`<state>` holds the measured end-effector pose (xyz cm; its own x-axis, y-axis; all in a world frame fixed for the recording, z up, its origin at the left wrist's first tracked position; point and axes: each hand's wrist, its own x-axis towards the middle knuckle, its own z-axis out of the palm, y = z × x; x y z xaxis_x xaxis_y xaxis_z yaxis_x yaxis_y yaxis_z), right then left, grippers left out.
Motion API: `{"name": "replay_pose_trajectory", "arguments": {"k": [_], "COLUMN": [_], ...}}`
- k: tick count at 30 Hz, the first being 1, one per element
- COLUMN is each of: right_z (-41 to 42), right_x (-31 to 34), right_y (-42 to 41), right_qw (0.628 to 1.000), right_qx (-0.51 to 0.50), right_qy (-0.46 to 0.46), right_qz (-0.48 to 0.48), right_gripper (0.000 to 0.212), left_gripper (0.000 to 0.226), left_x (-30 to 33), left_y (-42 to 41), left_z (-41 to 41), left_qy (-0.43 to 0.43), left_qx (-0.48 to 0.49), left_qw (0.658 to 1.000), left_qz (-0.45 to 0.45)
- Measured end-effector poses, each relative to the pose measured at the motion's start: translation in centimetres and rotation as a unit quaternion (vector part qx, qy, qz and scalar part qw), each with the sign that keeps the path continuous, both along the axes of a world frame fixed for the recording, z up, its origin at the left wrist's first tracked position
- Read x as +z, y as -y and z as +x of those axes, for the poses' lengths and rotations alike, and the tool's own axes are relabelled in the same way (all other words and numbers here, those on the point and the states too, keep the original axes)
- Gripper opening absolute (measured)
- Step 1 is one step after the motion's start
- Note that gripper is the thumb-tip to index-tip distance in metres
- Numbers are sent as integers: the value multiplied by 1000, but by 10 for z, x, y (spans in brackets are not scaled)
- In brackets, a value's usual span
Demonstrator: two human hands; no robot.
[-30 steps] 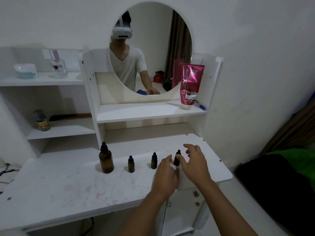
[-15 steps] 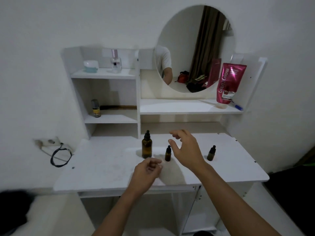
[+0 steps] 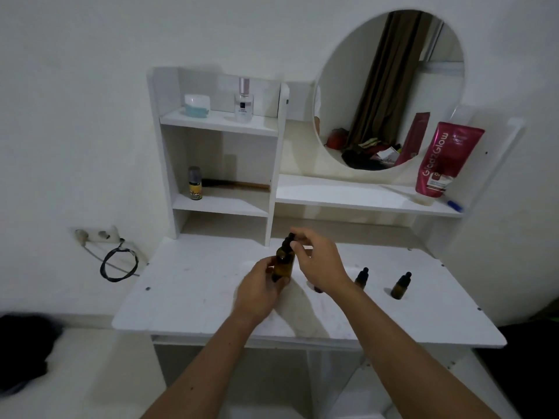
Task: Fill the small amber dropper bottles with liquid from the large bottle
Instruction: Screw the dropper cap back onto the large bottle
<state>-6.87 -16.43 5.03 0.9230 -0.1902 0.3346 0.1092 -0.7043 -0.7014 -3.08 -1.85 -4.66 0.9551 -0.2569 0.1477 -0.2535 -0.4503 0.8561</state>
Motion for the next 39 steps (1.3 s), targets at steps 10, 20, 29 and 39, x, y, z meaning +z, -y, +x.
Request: {"name": "replay_pose_trajectory", "arguments": {"k": [10, 20, 29, 39], "right_z": [15, 22, 21, 22], "right_x": [9, 10, 4, 1], "right_y": [0, 5, -2, -7], "right_qw": [999, 989, 990, 991], "right_qx": [-46, -23, -65, -40], "right_qy": [-15, -69, -33, -47], "right_qz": [-12, -125, -124, -121], "right_gripper": [13, 17, 34, 42], "left_gripper": [36, 39, 32, 33], "left_x": [-6, -8, -11, -13], "left_y": [2, 5, 4, 4], "left_z": [5, 11, 12, 12], "left_qy": [59, 88, 94, 107], "left_qx": [-2, -14, -8, -10], "left_qw": [995, 988, 987, 985], "left_qz": [77, 129, 128, 132]}}
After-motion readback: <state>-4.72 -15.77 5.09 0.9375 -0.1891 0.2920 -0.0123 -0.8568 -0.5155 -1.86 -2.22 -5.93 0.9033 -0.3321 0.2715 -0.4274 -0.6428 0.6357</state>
